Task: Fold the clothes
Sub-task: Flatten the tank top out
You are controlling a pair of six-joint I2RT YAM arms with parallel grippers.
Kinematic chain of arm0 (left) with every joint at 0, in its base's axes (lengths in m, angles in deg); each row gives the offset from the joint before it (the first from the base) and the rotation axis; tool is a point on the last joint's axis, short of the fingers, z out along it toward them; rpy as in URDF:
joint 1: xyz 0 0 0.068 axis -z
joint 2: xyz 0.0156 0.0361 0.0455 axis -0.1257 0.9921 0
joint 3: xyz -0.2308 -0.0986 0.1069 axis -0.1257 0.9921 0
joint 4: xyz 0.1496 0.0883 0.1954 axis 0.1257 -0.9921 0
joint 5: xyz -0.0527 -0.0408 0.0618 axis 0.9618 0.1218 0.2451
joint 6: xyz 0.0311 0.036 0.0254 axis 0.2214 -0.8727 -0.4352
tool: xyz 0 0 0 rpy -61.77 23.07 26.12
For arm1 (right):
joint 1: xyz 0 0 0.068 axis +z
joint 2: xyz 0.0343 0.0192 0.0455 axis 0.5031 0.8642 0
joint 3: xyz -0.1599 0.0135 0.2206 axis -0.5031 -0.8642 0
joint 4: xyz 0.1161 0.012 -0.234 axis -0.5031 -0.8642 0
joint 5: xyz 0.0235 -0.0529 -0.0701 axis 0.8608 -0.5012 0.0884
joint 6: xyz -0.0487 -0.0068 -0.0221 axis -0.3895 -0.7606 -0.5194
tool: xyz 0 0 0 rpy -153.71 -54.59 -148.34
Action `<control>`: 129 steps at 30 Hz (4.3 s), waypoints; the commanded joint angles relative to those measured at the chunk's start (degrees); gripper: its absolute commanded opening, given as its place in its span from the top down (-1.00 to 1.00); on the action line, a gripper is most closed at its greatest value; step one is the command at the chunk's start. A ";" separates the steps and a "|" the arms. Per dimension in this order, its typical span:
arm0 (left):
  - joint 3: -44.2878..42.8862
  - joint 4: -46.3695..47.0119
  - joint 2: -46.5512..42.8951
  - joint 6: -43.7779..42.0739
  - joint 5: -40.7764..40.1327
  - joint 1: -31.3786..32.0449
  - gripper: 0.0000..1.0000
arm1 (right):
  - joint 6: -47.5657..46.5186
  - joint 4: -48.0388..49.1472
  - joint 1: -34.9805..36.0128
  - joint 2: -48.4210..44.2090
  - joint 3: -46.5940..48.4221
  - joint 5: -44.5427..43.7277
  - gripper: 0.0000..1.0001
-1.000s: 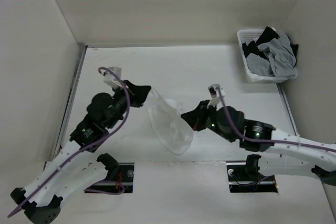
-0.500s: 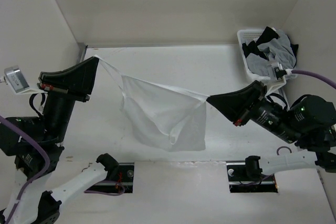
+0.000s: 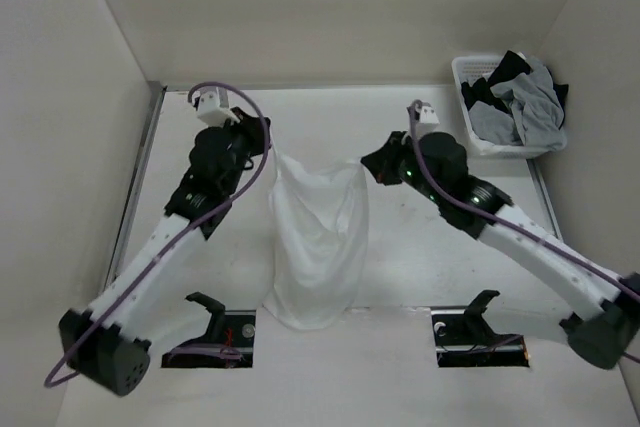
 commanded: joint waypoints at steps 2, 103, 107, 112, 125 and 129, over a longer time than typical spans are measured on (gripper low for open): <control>-2.92 15.67 17.51 3.04 1.77 -8.79 0.92 | 3.93 15.45 -12.55 15.44 2.27 15.48 0.96; 18.68 -2.68 -8.72 10.95 9.69 -12.32 0.95 | 9.82 -1.59 -6.95 -1.30 -16.60 8.37 0.93; 20.44 -2.33 -7.05 11.13 10.13 -12.32 0.94 | 9.56 4.81 -10.02 7.02 -19.15 9.60 0.93; 22.81 -1.71 -5.29 11.22 10.13 -13.20 0.94 | 8.51 15.28 -15.03 25.90 -14.43 12.33 0.93; 26.51 2.15 -1.43 14.64 11.45 -15.93 0.94 | 6.84 19.42 -21.29 34.23 -5.32 11.37 0.32; 27.91 3.12 -0.90 14.82 11.88 -15.40 0.94 | 7.54 22.14 -16.63 25.61 -18.86 10.05 0.49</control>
